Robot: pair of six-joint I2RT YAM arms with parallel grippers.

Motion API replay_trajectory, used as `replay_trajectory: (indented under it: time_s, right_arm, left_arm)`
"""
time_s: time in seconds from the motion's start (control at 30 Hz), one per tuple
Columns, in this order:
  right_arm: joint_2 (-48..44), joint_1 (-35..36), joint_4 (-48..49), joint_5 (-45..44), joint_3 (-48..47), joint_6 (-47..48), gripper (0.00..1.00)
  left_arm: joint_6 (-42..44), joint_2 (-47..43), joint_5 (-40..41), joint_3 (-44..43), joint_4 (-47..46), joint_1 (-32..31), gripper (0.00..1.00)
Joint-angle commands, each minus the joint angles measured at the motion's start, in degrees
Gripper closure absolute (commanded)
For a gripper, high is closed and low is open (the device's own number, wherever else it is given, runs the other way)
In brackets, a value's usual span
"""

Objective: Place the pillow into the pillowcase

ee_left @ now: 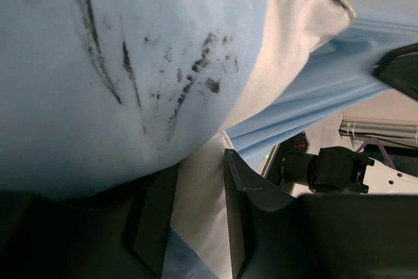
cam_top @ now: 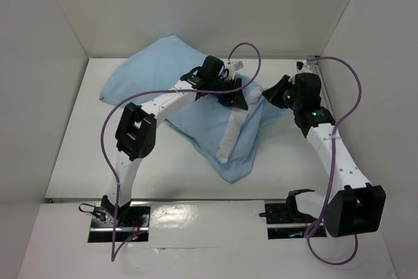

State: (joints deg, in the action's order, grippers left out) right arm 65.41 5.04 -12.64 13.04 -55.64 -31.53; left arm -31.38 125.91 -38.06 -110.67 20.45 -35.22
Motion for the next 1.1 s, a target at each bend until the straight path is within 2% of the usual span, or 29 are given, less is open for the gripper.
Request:
replay_trajectory:
  time_s: [0.0,0.13,0.33,0.5,0.6,0.63,0.8,0.87,0.9,0.97,1.0,1.03,1.07]
  right_arm:
    - [-1.77,-0.64,20.81,-2.40,-9.05,-1.16,1.00]
    - [-0.72,-0.64,27.04,4.09,-11.24,-2.30,1.00]
    - [-2.04,-0.64,36.02,6.99,-10.90,-4.33,1.00]
    - [0.59,0.58,41.55,18.41,-13.44,-7.14,1.00]
    - [0.60,3.38,39.11,20.45,-12.75,-7.14,1.00]
    - [-0.01,4.27,35.01,19.75,-11.87,-5.93,1.00]
    - [-6.51,5.60,17.16,6.50,-1.95,-2.05,1.00]
    - [-8.01,5.60,8.05,1.58,1.91,-1.52,1.00]
    - [-8.01,5.60,5.38,0.16,2.89,-1.52,0.98]
    - [-6.97,5.60,-3.47,-3.70,3.51,-0.90,0.82]
    - [-6.44,5.60,-7.96,-6.77,3.00,-0.90,0.64]
    - [-6.43,5.60,-8.01,-6.80,2.99,-0.38,0.54]
    - [-6.43,5.60,-10.01,-8.62,2.29,-0.38,0.42]
  left_arm:
    - [2.11,6.71,5.81,4.32,12.34,3.41,0.53]
    - [2.81,7.77,5.81,4.85,12.34,3.41,0.55]
    - [2.81,8.92,4.67,5.38,11.81,3.41,0.58]
    - [3.34,9.44,5.19,5.38,11.81,3.93,0.58]
    - [2.20,9.97,5.19,4.33,11.19,3.93,0.58]
    - [2.20,9.97,4.67,4.33,11.19,3.93,0.58]
    - [1.67,5.86,4.14,3.53,11.19,4.46,0.59]
    - [1.05,3.57,4.14,3.53,11.19,4.46,0.54]
    - [1.05,2.42,4.14,3.01,11.19,4.46,0.53]
    - [0.53,-0.30,2.48,2.39,11.19,4.46,0.44]
    - [0.53,-1.96,1.95,1.52,11.89,4.46,0.40]
    - [0.53,-1.98,1.24,0.64,12.94,4.46,0.40]
    - [0.53,-3.55,1.24,0.63,13.47,4.46,0.36]
